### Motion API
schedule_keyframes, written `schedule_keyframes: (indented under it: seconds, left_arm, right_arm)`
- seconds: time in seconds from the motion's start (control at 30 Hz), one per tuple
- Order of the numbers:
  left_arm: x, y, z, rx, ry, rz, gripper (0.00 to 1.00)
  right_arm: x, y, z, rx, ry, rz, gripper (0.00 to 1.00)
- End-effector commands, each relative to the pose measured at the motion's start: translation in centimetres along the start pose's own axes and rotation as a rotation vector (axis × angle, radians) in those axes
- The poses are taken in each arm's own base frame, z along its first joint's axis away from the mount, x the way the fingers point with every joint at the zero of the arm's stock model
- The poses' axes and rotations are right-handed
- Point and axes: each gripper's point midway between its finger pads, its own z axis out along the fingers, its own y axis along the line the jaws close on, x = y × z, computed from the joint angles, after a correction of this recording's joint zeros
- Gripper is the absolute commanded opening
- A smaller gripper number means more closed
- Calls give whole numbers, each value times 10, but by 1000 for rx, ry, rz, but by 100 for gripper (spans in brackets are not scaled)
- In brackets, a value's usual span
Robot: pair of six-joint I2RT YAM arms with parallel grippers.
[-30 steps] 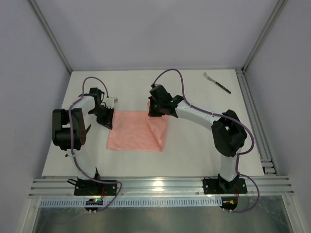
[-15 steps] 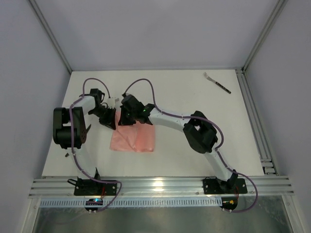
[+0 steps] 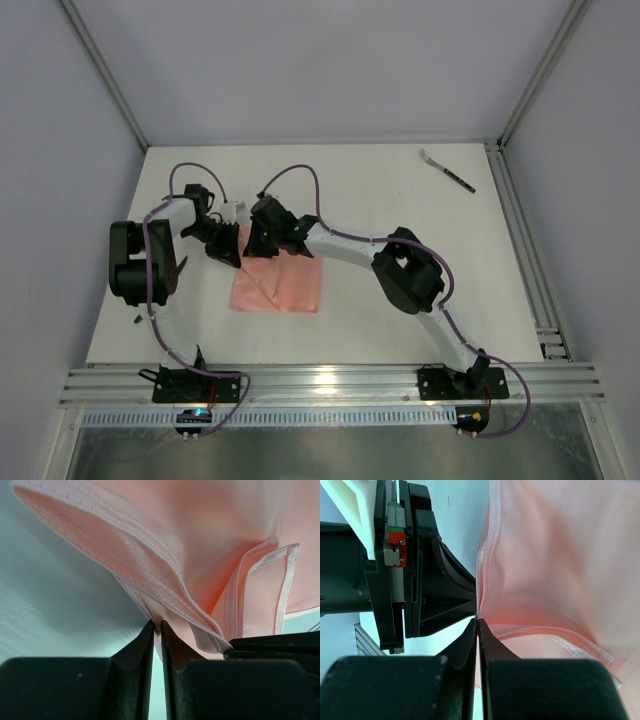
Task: Fold the napkin into a case and place the utensils inside
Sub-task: Fold the square-folded napkin at the center of the board.
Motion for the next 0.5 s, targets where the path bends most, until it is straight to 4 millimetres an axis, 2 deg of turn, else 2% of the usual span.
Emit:
schedule_keyframes:
  seconds: [0.0,0.07,0.1,0.2,0.27,0.3,0.33,0.4,0.43,0.47]
  left_arm:
    - [11,12,8,-29,38,8,15]
    - [8,12,4,-32,29,3,20]
    - [4,16,-2,-50,13,1,22]
    - [-7,24,-19,-97,-22,-2,31]
    - [-11,35,-33,-139,-46,-15,38]
    - [-16,37,-41,-156,-65,-15,40]
    - [-18,40,-47,-168,-79,-20,41]
    - [-25,38,-54,-174,-103,-12,43]
    - [-32,36,-60,-175,-130,-6,44]
    - [-35,34,-62,-172,-140,-8,44]
  right_arm:
    - [-19,20,-4,-47,-71,17,4]
    - [-16,19,-2,-46,-60,20,5]
    - [-13,17,0,-46,-48,17,16]
    - [-11,24,-7,-66,-28,-37,38]
    - [-22,37,-27,-93,-58,-110,43]
    - [-32,49,-45,-110,-85,-144,46]
    - [-38,51,-55,-102,-102,-174,48]
    - [-47,37,-74,-32,-123,-241,52]
    - [-56,40,-95,-38,-144,-251,52]
    - [-61,9,-97,40,-151,-241,53]
